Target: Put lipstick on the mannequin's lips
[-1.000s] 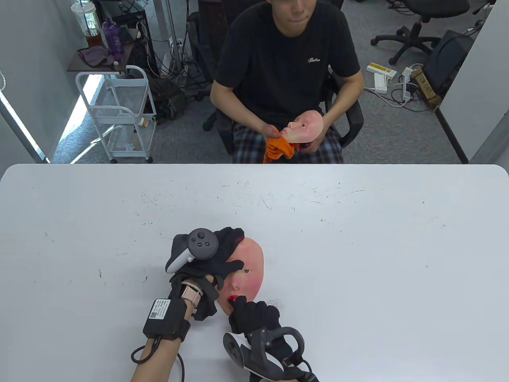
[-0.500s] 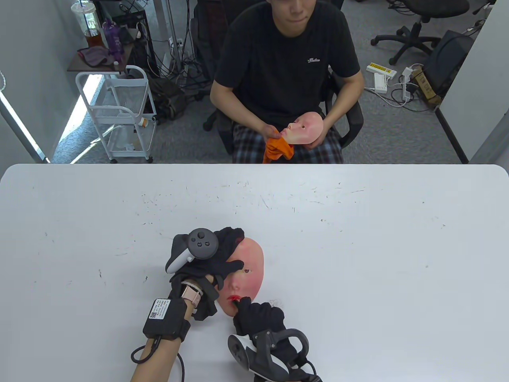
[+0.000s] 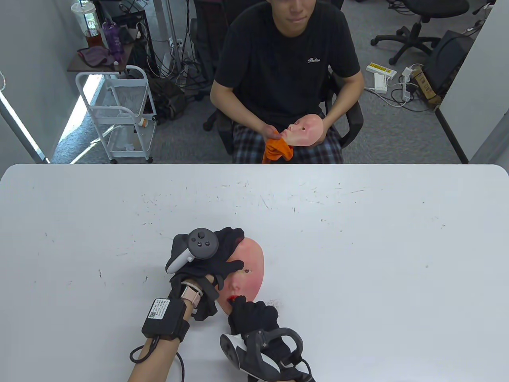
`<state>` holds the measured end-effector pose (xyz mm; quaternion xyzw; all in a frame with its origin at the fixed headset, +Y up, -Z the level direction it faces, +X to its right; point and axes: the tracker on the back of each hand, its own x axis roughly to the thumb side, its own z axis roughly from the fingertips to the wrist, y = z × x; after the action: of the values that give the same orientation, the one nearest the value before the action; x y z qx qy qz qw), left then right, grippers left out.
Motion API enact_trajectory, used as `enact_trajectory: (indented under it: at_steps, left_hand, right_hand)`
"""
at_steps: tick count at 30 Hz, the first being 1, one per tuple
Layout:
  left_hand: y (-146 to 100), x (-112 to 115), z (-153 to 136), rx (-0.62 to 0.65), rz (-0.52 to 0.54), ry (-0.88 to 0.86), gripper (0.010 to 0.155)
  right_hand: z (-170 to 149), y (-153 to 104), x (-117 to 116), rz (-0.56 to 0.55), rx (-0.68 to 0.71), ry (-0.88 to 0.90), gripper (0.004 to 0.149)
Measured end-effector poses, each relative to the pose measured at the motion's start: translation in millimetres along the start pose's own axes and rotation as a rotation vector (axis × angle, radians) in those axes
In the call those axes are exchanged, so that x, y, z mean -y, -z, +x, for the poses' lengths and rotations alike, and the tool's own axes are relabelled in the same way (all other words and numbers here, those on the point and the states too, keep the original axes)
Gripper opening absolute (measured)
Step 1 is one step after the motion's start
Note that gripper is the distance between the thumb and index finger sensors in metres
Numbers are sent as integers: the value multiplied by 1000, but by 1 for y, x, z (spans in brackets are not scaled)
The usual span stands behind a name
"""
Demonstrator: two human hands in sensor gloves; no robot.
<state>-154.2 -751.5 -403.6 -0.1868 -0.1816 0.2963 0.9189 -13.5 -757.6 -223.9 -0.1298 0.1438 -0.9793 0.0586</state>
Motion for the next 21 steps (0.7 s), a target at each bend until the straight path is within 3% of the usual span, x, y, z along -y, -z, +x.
enact_trajectory:
  at_steps: [8,21]
  left_hand:
    - [0,0,0,1,-1,-3,84]
    - [0,0,-1,4,0,-8,84]
  right_hand:
    - [9,3,-1,38,36,-19,50]
    - [-2,-8,2,-8,1,-43,50]
